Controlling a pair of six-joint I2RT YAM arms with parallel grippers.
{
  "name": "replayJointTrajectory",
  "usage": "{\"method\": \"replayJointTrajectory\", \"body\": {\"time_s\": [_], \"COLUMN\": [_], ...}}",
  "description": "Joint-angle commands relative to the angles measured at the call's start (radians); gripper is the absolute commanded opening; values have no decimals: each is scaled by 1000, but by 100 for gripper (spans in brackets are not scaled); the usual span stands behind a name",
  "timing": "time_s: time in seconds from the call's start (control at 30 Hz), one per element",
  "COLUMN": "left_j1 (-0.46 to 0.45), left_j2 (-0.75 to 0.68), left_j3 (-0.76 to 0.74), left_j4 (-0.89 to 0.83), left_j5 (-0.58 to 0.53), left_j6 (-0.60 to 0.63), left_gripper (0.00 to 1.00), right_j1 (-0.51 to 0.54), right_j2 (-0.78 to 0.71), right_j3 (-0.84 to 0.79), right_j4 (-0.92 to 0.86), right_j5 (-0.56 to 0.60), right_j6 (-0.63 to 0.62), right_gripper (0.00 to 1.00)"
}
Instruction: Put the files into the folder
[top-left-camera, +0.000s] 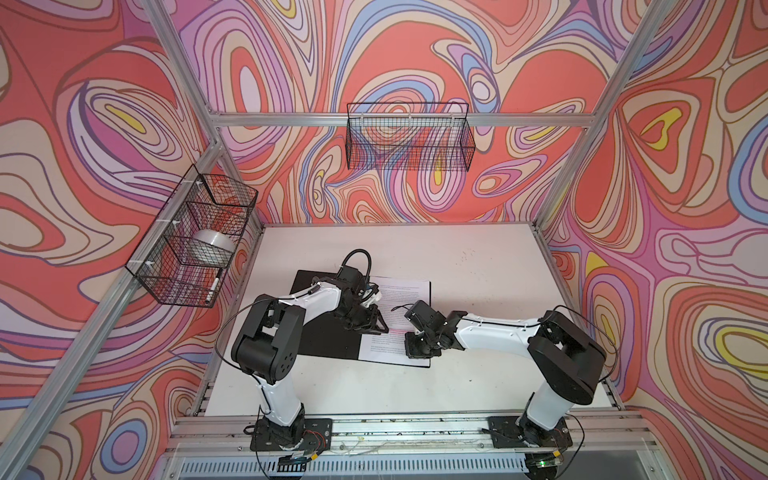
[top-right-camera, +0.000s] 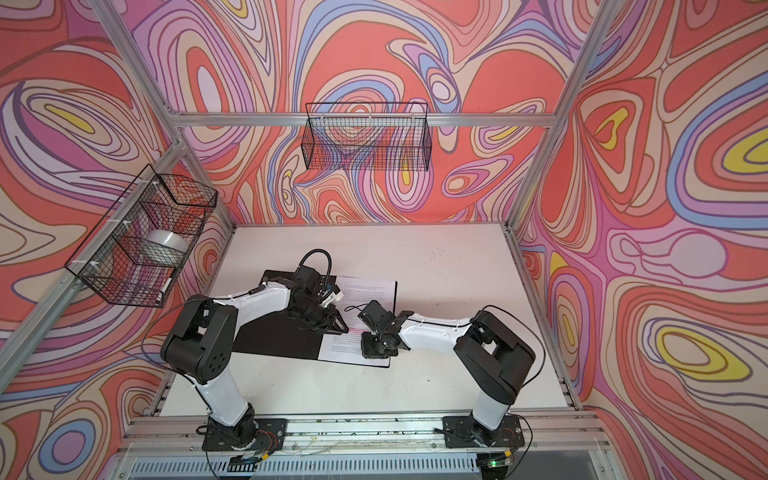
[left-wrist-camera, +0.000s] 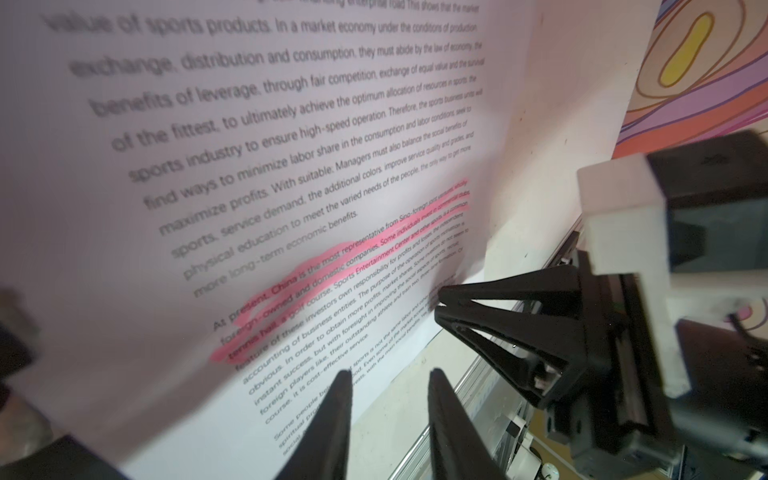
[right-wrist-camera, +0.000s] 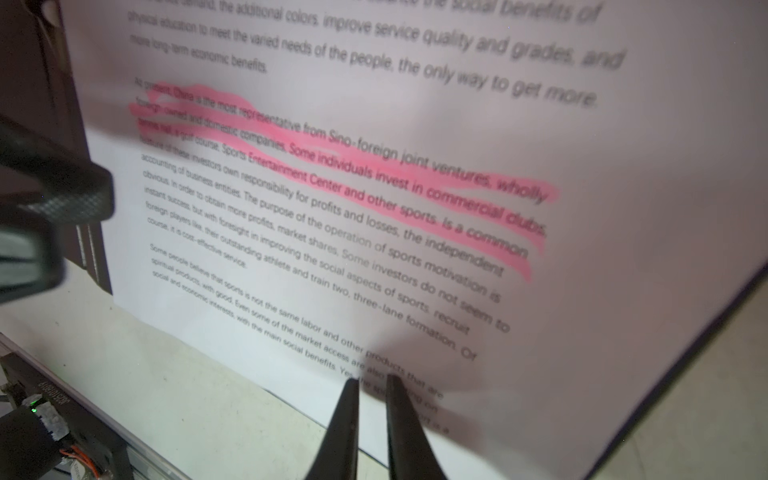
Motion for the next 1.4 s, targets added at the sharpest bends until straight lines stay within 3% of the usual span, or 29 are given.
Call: {"method": "replayJointTrajectory", "body": {"time_s": [0.0,0.2,0.57,1.37], "left_j1": [-16,-39,-49,-48], "left_j2": [43,96,133,152], "left_j3": [25,46,38,36], "left_j4": [-54,-98,-130,-134], "left_j5": [-78,-123,-181,-175], "left_j6": [30,55,88,99], "left_gripper": [21,0,0,0], "right_j1": [6,7,-9,-182], "right_j2": [18,32,48,49], "right_j3": [-39,-33,-25,-3], "right_j4": [-45,-47,-57,-40], "right_j5": [-3,-15,-4,-96], "right_j6": [12,11,8,-86], "right_gripper": [15,15,15,16]}}
